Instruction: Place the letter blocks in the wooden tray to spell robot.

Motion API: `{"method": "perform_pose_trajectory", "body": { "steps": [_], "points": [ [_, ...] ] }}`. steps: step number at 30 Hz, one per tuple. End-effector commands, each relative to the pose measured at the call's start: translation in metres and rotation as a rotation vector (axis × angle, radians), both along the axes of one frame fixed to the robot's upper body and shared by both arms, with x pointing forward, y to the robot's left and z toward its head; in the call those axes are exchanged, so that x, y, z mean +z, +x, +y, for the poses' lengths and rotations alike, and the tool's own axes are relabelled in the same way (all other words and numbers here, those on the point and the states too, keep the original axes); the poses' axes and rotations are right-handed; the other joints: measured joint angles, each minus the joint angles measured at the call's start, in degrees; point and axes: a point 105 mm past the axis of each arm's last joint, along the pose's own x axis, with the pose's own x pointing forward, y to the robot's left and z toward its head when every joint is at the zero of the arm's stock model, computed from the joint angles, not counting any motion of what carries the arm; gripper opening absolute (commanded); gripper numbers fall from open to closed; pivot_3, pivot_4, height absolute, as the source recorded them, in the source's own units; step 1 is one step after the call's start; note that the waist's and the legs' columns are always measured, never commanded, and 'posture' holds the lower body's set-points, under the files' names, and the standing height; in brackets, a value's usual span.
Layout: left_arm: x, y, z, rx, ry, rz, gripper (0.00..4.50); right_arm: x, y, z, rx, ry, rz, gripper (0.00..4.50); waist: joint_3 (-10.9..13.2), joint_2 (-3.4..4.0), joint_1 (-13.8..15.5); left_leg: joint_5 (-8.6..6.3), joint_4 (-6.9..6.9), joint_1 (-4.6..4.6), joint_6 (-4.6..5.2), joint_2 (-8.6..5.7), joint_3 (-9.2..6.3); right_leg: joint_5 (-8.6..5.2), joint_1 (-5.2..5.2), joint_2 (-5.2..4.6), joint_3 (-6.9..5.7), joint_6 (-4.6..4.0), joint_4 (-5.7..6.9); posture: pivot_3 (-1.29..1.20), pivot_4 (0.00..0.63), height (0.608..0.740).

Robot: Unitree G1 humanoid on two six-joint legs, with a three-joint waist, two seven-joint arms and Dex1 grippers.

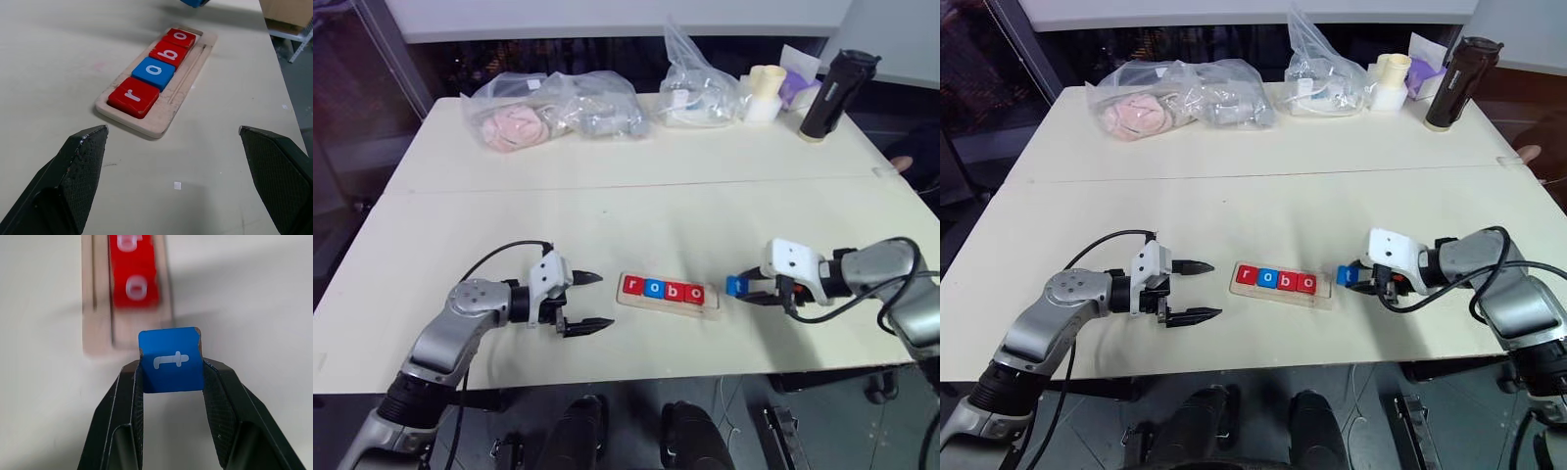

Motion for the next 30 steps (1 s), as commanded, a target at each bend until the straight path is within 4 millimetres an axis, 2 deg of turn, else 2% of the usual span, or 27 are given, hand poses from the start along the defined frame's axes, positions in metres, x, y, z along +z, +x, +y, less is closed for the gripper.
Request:
{"method": "perform_pose_trajectory", "body": {
  "steps": [1, 16, 30],
  "points": [
    [0.01, -0.001, -0.003, -0.014, -0.014, -0.035, 4.5, 0.002, -0.001, 0.006, 0.024, -0.005, -0.007, 1.14, 0.0, 0.0, -0.02, 0.0, 0.0, -0.02, 0.0, -0.03, 0.0, 0.0, -0.01, -0.03, 0.0, 0.0, 0.0, 0.0, 0.15, 0.725],
    [0.01, -0.003, -0.002, 0.002, -0.015, -0.033, 4.5, -0.012, 0.001, 0.02, 0.035, 0.003, 0.051, 1.14, 0.0, 0.01, -0.15, 0.0, 0.02, -0.03, 0.01, -0.03, 0.01, 0.02, -0.05, -0.02, 0.0, 0.04, 0.04, 0.0, 0.15, 0.725],
    [0.01, -0.005, -0.002, 0.003, -0.015, -0.032, 4.5, -0.012, 0.002, 0.029, 0.049, 0.014, 0.053, 1.14, 0.0, 0.01, -0.17, 0.0, 0.04, -0.03, 0.01, -0.03, 0.01, 0.07, -0.05, 0.0, 0.0, 0.12, 0.04, 0.0, 0.15, 0.725]
  ]
}}
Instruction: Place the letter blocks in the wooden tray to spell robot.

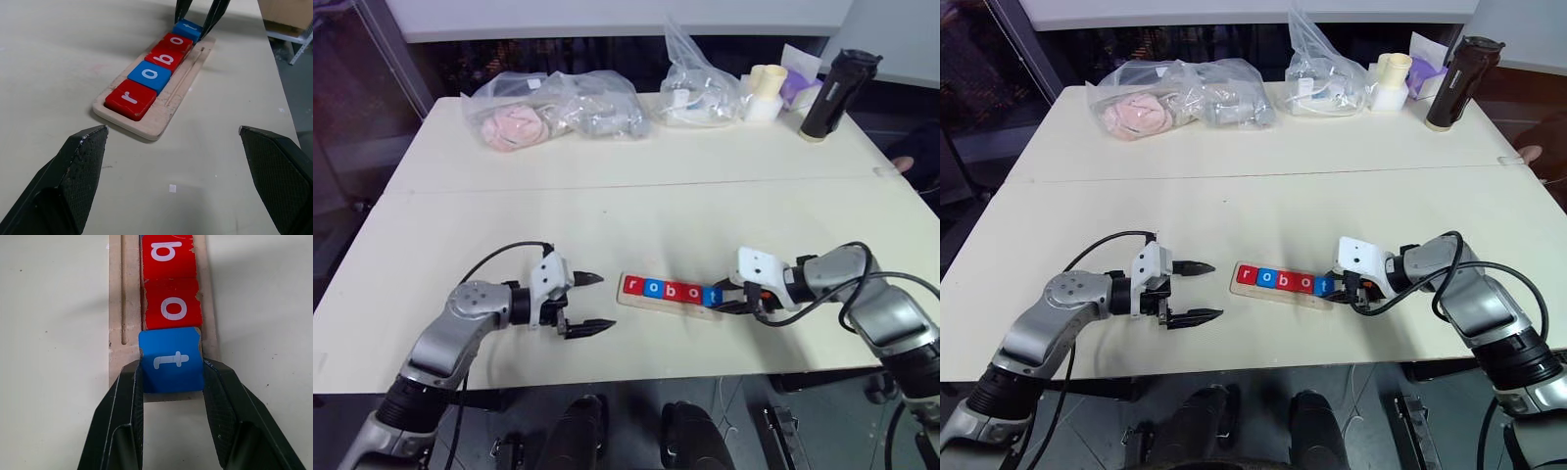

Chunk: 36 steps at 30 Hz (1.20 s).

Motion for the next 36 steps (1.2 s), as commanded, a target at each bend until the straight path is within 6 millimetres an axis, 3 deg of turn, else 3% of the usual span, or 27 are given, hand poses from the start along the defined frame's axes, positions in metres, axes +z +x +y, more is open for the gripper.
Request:
{"method": "perform_pose_trajectory", "body": {
  "steps": [1, 13, 20, 28, 36],
  "points": [
    [0.009, -0.001, 0.0, -0.003, -0.01, -0.034, 4.5, 0.009, 0.002, 0.007, 0.025, 0.007, -0.039, 1.14, 0.0, 0.0, 0.02, 0.0, 0.0, 0.0, 0.0, 0.0, 0.0, 0.0, 0.0, 0.0, 0.0, 0.0, 0.0, 0.0, 0.15, 0.725],
    [0.01, 0.001, -0.002, -0.009, -0.011, -0.037, 4.5, 0.006, 0.001, 0.007, 0.022, 0.002, -0.034, 1.14, 0.0, 0.0, 0.01, 0.0, 0.02, 0.0, 0.0, 0.0, 0.0, 0.01, 0.0, 0.01, 0.0, 0.01, 0.01, 0.0, 0.15, 0.725],
    [0.01, 0.001, -0.002, -0.01, -0.011, -0.036, 4.5, 0.013, 0.002, 0.01, 0.027, 0.014, -0.051, 4.48, 0.0, 0.0, 0.0, 0.0, 0.02, 0.0, 0.0, 0.0, 0.0, 0.01, 0.0, 0.01, 0.0, 0.01, 0.02, 0.0, 0.15, 0.725],
    [0.011, 0.003, -0.002, -0.008, -0.014, -0.037, 4.5, 0.023, -0.003, 0.006, 0.005, 0.026, -0.058, 4.48, 0.0, 0.0, 0.03, 0.0, 0.02, 0.0, 0.0, 0.0, 0.0, 0.01, 0.0, 0.01, 0.0, 0.02, 0.02, 0.0, 0.15, 0.725],
    [0.011, 0.003, -0.004, -0.013, -0.018, -0.038, 4.5, 0.01, -0.017, 0.006, -0.028, 0.039, -0.021, 4.48, 0.0, 0.0, 0.04, 0.0, 0.03, 0.0, 0.0, 0.0, 0.0, 0.01, 0.02, 0.0, 0.0, 0.01, 0.02, 0.0, 0.15, 0.725]
  ]
}}
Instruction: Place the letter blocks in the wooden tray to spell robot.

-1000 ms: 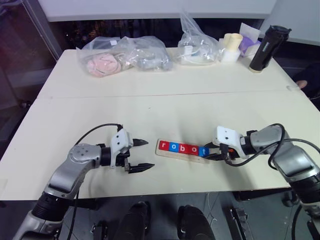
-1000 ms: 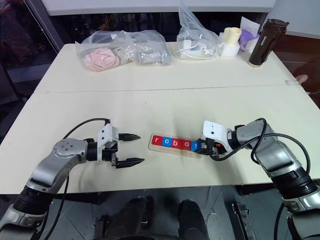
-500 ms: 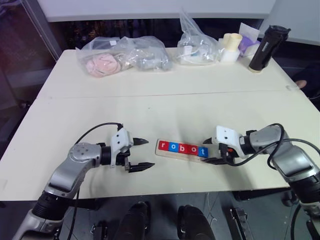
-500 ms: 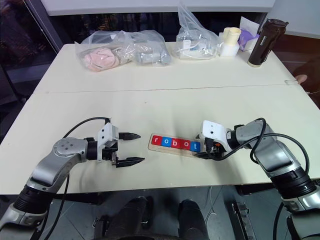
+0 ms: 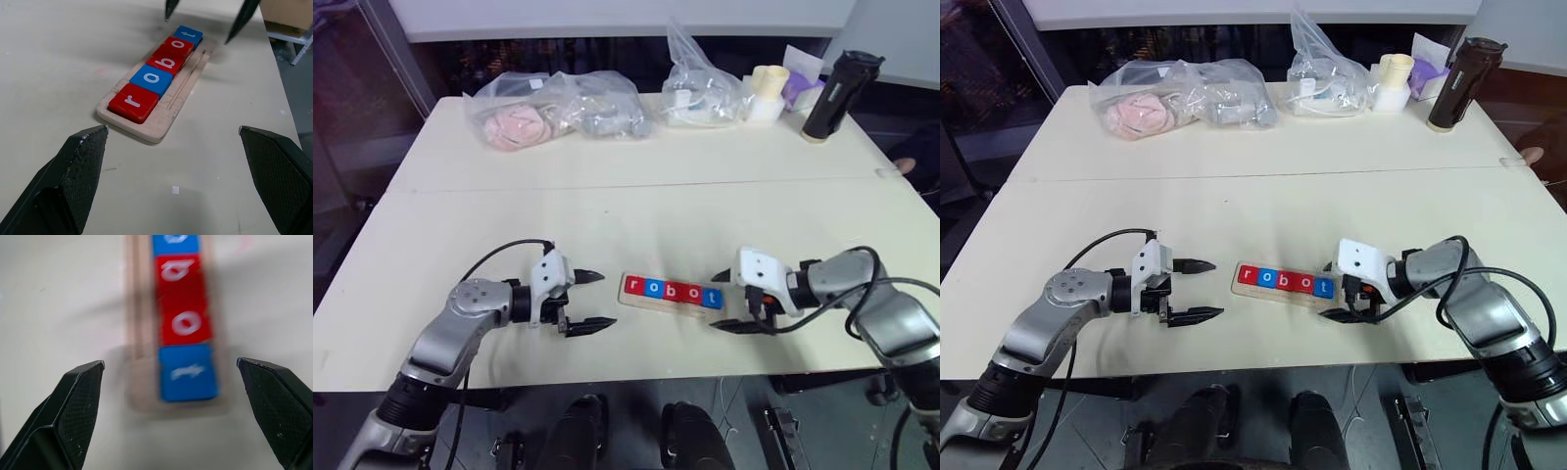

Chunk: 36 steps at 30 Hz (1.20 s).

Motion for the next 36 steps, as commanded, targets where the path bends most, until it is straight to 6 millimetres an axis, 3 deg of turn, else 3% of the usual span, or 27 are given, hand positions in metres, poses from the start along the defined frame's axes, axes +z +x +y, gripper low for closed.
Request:
{"method": "perform_pose_trajectory", "body": {
  "steps": [1, 5, 21, 26, 36],
  "points": [
    [0.008, 0.001, -0.002, -0.009, -0.015, -0.027, 4.5, 0.013, 0.0, 0.002, -0.008, 0.018, -0.05, 4.48, 0.0, 0.0, -0.11, 0.0, 0.01, 0.0, 0.0, 0.0, 0.0, -0.01, 0.0, 0.0, 0.0, -0.02, 0.01, 0.0, 0.15, 0.725],
    [0.007, 0.001, -0.002, -0.011, -0.013, -0.027, 4.5, 0.009, 0.002, 0.001, -0.025, 0.011, -0.064, 4.48, 0.0, 0.0, -0.06, 0.0, 0.0, 0.01, 0.0, 0.01, 0.0, 0.0, -0.01, 0.02, 0.0, -0.01, 0.02, 0.0, 0.15, 0.725],
    [0.008, 0.001, -0.002, -0.008, -0.013, -0.03, 4.5, 0.009, 0.039, -0.01, -0.115, -0.024, -0.213, 4.48, 0.0, 0.0, -0.07, 0.01, 0.04, 0.01, 0.01, 0.01, 0.0, 0.02, 0.01, 0.04, 0.0, 0.02, 0.03, 0.0, 0.15, 0.725],
    [0.008, 0.002, -0.001, -0.005, -0.013, -0.029, 4.5, 0.013, 0.037, -0.011, -0.094, -0.019, -0.197, 4.48, 0.0, 0.0, -0.03, 0.01, 0.07, 0.01, 0.01, 0.0, 0.0, 0.03, 0.02, 0.04, 0.0, 0.03, 0.04, 0.0, 0.15, 0.725],
    [0.018, 0.003, 0.016, 0.087, -0.062, 0.016, 4.5, 0.059, 0.022, -0.026, -0.203, 0.121, -0.193, 4.48, -0.01, 0.0, -0.03, 0.01, 0.05, 0.01, 0.01, 0.02, -0.01, 0.03, 0.02, 0.04, 0.0, 0.03, 0.04, 0.0, 0.15, 0.725]
  ]
}}
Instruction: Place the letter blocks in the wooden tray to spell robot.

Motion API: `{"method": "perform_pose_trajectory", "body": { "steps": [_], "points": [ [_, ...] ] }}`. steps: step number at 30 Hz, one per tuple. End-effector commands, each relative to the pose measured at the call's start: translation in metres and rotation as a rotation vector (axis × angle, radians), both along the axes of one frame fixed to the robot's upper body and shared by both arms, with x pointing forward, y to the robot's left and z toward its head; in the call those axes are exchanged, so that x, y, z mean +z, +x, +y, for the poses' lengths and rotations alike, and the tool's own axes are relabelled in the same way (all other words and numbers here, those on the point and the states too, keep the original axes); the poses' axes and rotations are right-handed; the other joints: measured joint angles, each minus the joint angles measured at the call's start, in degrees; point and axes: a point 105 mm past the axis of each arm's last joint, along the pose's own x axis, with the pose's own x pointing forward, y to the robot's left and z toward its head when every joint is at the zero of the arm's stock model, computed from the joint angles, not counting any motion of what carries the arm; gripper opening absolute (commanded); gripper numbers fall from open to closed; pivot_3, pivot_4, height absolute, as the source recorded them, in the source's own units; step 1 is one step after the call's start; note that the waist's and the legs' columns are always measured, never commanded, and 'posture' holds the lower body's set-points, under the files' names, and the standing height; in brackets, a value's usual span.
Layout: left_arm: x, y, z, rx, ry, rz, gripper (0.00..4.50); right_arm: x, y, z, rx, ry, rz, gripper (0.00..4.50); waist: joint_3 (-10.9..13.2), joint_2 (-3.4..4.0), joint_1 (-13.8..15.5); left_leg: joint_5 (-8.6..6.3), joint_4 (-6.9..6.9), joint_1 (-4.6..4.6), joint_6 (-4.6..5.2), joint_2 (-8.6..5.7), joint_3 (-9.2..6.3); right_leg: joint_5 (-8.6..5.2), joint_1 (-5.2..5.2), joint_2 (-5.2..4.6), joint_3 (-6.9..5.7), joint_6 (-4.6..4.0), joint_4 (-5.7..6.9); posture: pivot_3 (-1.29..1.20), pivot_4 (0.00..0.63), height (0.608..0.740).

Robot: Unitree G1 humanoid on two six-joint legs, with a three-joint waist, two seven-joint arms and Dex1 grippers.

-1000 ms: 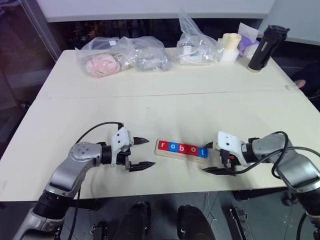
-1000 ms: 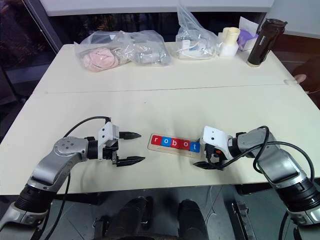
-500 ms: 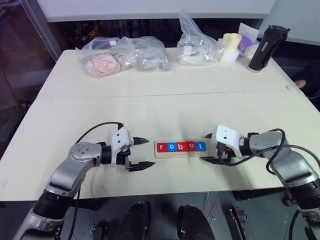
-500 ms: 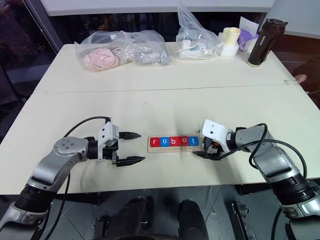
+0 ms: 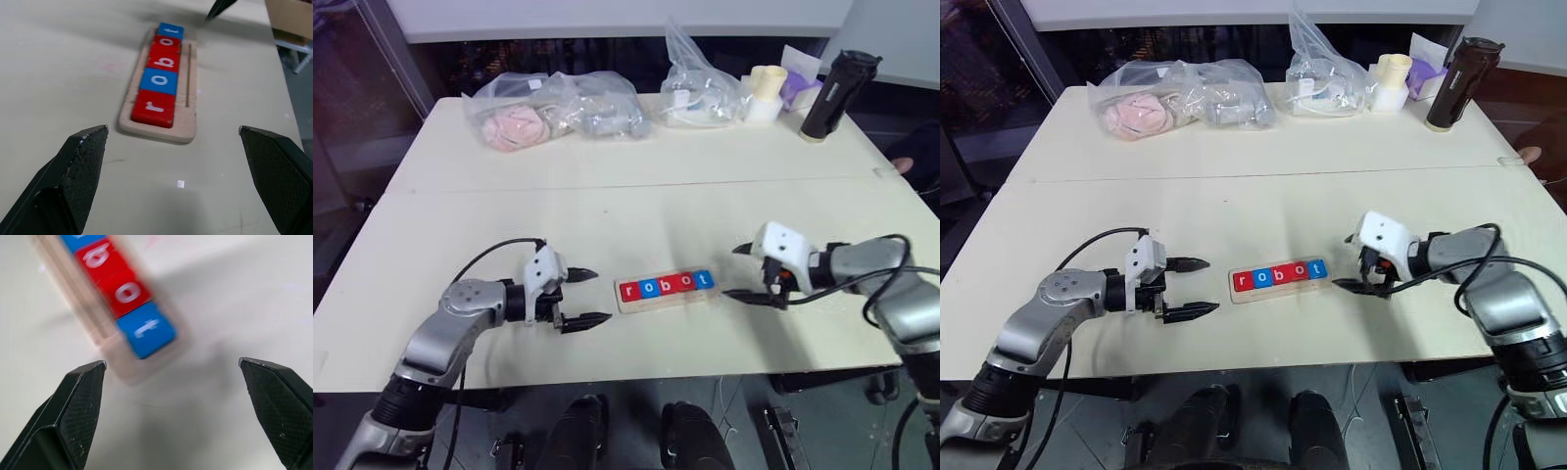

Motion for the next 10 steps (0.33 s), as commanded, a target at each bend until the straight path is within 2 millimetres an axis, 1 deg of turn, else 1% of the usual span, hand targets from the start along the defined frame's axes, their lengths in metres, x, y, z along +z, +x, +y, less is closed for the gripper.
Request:
{"method": "perform_pose_trajectory", "body": {
  "steps": [1, 5, 10],
  "points": [
    [0.015, -0.001, 0.006, 0.023, -0.024, -0.031, 4.5, 0.019, -0.011, 0.002, -0.024, 0.068, -0.023, 4.48, 0.0, 0.0, 0.06, 0.0, -0.02, 0.0, 0.0, 0.0, 0.0, 0.0, 0.0, 0.0, 0.0, 0.0, 0.0, 0.0, 0.15, 0.725],
    [0.016, -0.003, 0.009, 0.028, -0.02, -0.028, 4.5, 0.022, -0.019, 0.003, -0.05, 0.101, -0.011, 4.48, 0.0, 0.01, 0.04, 0.0, -0.01, -0.01, 0.0, 0.0, 0.0, -0.01, 0.0, -0.03, 0.01, -0.01, 0.0, 0.0, 0.15, 0.725],
    [0.022, -0.006, 0.015, 0.053, -0.045, -0.013, 4.5, 0.029, -0.029, -0.003, -0.116, 0.146, -0.023, 4.48, 0.0, 0.01, 0.04, 0.0, 0.01, -0.01, 0.0, 0.0, 0.0, -0.06, 0.01, -0.04, 0.01, -0.12, 0.0, 0.0, 0.15, 0.725]
  ]
}}
